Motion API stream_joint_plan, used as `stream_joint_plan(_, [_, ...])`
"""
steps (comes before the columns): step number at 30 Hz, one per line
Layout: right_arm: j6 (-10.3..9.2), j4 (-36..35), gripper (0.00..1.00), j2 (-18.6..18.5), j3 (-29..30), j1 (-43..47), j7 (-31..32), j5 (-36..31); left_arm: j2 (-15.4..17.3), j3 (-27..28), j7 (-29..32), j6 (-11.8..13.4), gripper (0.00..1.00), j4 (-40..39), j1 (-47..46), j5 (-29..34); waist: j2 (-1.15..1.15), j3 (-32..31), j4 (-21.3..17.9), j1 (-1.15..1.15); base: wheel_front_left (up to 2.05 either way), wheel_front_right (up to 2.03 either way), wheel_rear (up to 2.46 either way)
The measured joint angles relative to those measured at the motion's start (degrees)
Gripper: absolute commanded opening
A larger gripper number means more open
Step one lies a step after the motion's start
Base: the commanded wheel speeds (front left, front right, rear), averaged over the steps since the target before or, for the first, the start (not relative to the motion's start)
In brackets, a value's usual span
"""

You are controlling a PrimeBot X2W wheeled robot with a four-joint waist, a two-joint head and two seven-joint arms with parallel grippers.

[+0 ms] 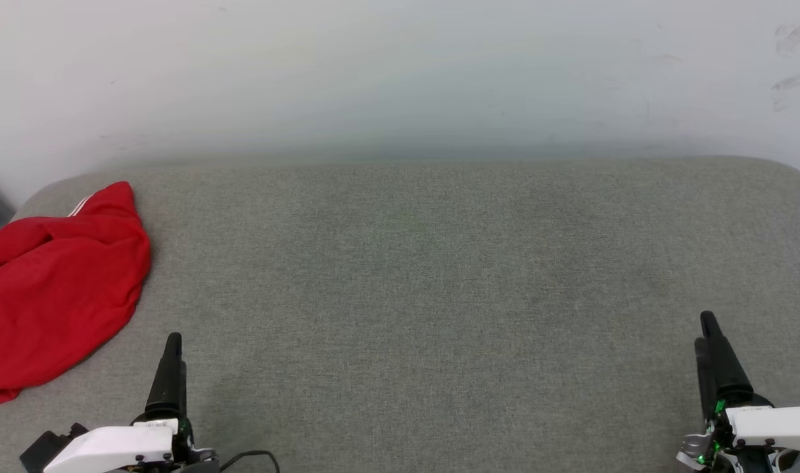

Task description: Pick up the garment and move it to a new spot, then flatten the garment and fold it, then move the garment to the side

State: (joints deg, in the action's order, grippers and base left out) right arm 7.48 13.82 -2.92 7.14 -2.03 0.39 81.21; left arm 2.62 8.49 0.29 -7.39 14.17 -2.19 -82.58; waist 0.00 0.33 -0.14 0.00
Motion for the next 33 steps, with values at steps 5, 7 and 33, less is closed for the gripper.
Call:
stream_joint_plan(5, [0.01, -4.32, 1.00, 0.01, 2.36, -0.07, -1.60, -12.13, -0.03, 3.39, -1.53, 0.01, 1.00, -2.37, 0.55, 7.53, 0.00, 0.17, -0.09, 0.00, 0.00, 0.00, 0.00])
stream_joint_plan(7, [0.00, -5.36, 1.00, 0.02, 2.25, -0.04, -1.94, -15.45, 0.03, 4.66, -2.04, 0.01, 1.00, -4.32, 0.54, 11.27, 0.00, 0.24, -0.13, 0.00, 0.00, 0.00, 0.00])
stream_joint_plan(33, [0.01, -18.45, 1.00, 0.08, -3.53, 0.04, -6.92, -55.78, 0.46, -9.71, -6.76, 7.06, 1.00, -18.49, 1.98, 47.73, 0.00, 2.11, -0.57, 0.00, 0.00, 0.00, 0.00])
